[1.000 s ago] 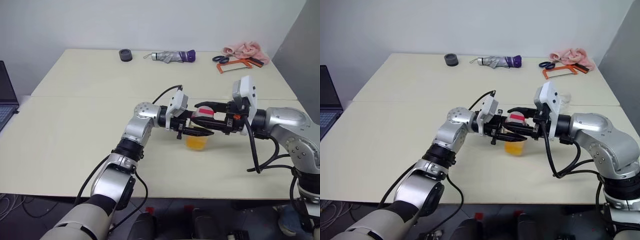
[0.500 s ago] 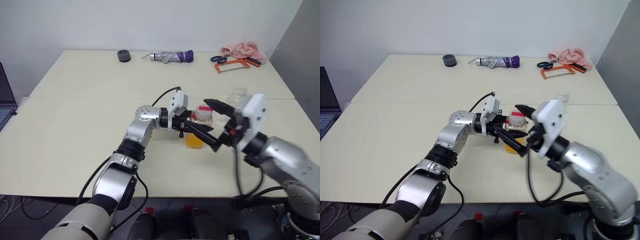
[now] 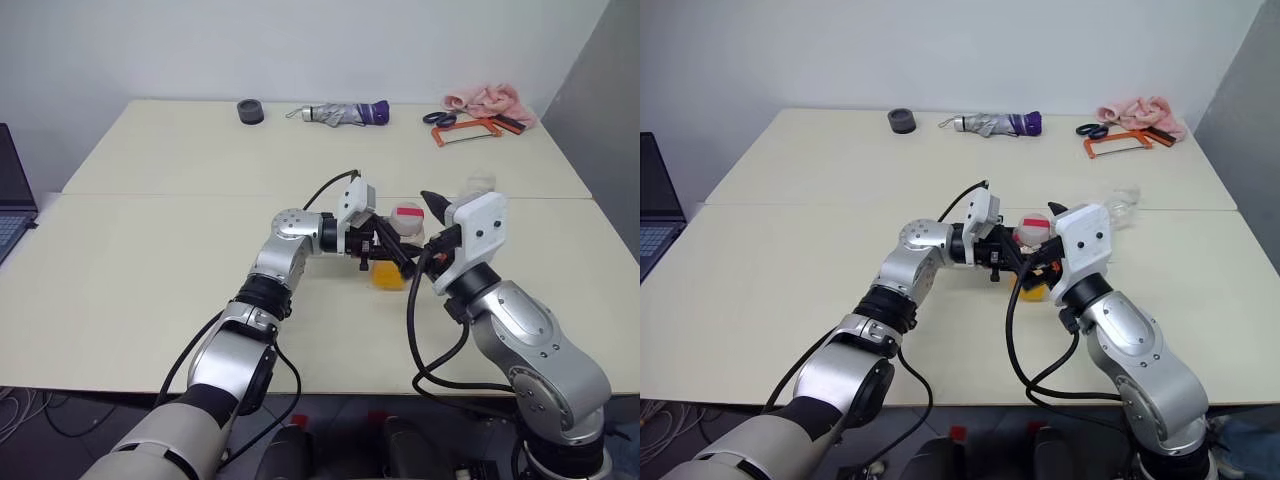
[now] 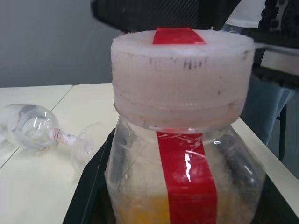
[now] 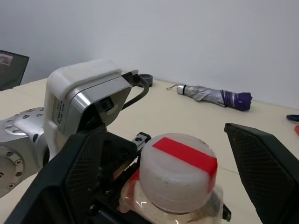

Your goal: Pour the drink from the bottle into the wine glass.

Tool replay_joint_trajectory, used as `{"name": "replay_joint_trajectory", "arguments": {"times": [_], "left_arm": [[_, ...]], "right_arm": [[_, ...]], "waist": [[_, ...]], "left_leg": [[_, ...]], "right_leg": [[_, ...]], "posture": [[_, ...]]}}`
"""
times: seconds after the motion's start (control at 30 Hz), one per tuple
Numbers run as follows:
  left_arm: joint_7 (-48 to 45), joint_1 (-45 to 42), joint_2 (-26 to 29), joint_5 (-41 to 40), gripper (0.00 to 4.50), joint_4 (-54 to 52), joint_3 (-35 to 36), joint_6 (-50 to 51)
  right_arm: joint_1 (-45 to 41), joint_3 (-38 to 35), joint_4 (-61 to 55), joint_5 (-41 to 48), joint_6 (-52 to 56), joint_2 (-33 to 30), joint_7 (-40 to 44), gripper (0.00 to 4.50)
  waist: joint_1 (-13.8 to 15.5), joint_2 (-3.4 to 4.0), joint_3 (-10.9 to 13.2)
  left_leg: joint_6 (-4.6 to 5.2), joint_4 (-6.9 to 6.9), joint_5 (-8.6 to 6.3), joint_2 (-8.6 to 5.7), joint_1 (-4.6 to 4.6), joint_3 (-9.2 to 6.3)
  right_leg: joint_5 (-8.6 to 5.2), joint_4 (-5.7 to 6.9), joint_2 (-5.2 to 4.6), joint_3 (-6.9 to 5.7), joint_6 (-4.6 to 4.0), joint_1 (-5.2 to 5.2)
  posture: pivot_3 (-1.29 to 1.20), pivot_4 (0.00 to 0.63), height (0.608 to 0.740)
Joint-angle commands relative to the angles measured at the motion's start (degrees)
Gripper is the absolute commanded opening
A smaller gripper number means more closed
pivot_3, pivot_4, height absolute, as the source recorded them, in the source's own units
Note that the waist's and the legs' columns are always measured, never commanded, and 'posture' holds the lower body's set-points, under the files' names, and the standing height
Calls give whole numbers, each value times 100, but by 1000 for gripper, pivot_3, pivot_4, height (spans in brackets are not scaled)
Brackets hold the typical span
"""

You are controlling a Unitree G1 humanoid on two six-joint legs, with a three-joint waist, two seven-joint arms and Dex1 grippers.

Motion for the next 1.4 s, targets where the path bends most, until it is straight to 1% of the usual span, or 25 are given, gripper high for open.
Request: {"name": "replay_joint_trajectory", "arguments": {"times": [0.03, 0.4, 0.5, 0.67, 0.7, 0.77, 0.83, 0.9, 0.93, 1.0, 1.03, 1.13, 1.23, 1.3, 1.33, 1.4], "left_arm": [[3, -183, -23, -22, 1820, -128, 70, -148], [84, -170, -33, 41, 1820, -70, 76, -278], [97, -168, -32, 44, 1820, -66, 80, -284], [79, -169, -13, 40, 1820, -60, 78, -275], [53, -170, -1, 34, 1820, -63, 75, -260], [-25, -172, 24, 21, 1820, -74, 61, -224], [-144, -186, 62, 10, 1820, -82, 45, -190], [-327, -234, 128, -2, 1817, -62, 39, -170], [-441, -268, 170, -5, 1816, -48, 35, -169], [-659, -327, 248, 10, 1815, -33, 16, -217], [-746, -349, 277, 16, 1814, -30, 10, -248], [-858, -383, 292, 0, 1797, -83, 22, -275], [-804, -378, 264, -29, 1797, -131, 60, -284], [-703, -335, 244, -42, 1796, -183, 96, -267], [-675, -308, 244, -38, 1793, -205, 101, -260], [-625, -261, 251, -31, 1779, -245, 100, -251]], "right_arm": [[33, -47, -114, -214, -35, 9, -61, 4314], [-5, -27, -31, -423, -22, 385, -136, 4314], [-3, 1, -2, -467, -27, 435, -117, 3718], [-6, 34, 35, -448, -98, 438, 39, 1944], [-3, 46, 44, -366, -137, 414, 168, 1865], [-8, 81, 60, -171, -204, 304, 529, 1867], [-56, 56, 108, 188, -263, 42, 1177, 1867], [-233, -182, 337, 733, -273, -375, 2071, 1867], [-415, -365, 530, 1117, -180, -625, 2592, 1867], [-898, -740, 1022, 1864, 149, -1005, 3332, 1867], [-1156, -877, 1294, 2137, 321, -1158, 3582, 1867], [-1757, -1028, 1983, 2421, 595, -1527, 4058, 1867], [-1871, -1074, 2111, 2444, 618, -1743, 4232, 1867], [-1746, -1210, 2065, 2296, 436, -1715, 4015, 2623], [-1663, -1309, 1999, 2312, 405, -1685, 3901, 2878], [-1506, -1479, 1776, 2401, 409, -1638, 3693, 3617]], "waist": [[1, 0, 0], [-1, 0, 0], [-2, 0, 0], [-3, 1, 0], [-4, 1, 0], [-4, 1, 0], [-6, 1, 0], [-6, 1, 0], [-6, 1, 0], [-9, 0, 0], [-11, 0, 0], [-9, 0, 0], [-4, 0, 0], [0, 0, 0], [2, 0, 0], [4, 0, 0]], "left_leg": [[0, 0, 0, 0, 0, -1], [2, 0, 0, -12, 0, -13], [2, 0, 1, -14, 0, -14], [2, 0, 1, -14, 0, -15], [2, 0, 1, -15, 0, -15], [3, 0, 1, -16, 0, -15], [4, 0, 0, -17, 0, -15], [6, 0, 0, -18, 0, -15], [6, 0, 0, -19, 1, -13], [11, 0, 1, -21, 2, -14], [12, 0, 1, -21, 4, -14], [17, -2, 3, -20, 3, -17], [17, -3, 3, -20, 1, -22], [16, -2, 4, -24, -6, -24], [16, -2, 4, -24, -7, -25], [16, -1, 4, -27, -8, -26]], "right_leg": [[0, 0, 0, 0, 0, 0], [0, 2, -4, -1, 0, 0], [0, 3, -5, -2, 0, 0], [0, 4, -5, -2, 0, 0], [0, 4, -6, -2, 0, 0], [0, 4, -6, -2, 0, 0], [0, 3, -6, -2, 0, 0], [0, 3, -6, -3, 0, 0], [0, 3, -6, -2, 0, 1], [0, 2, -7, -3, 0, 3], [0, 4, -7, -3, 0, 3], [0, 4, -6, -6, -1, 3], [0, 3, -7, -8, -1, 3], [0, 1, -12, -9, 0, 2], [0, 1, -13, -9, 0, 1], [0, 1, -17, -9, 0, 1]], "posture": [[0, 150, 740], [0, 150, 740], [0, 150, 740], [0, 150, 740], [0, 150, 740], [0, 150, 740], [0, 150, 740], [0, 150, 740], [0, 150, 740], [0, 150, 740], [0, 150, 740], [0, 150, 740], [0, 150, 740], [0, 150, 740], [0, 150, 740], [0, 150, 740]]}}
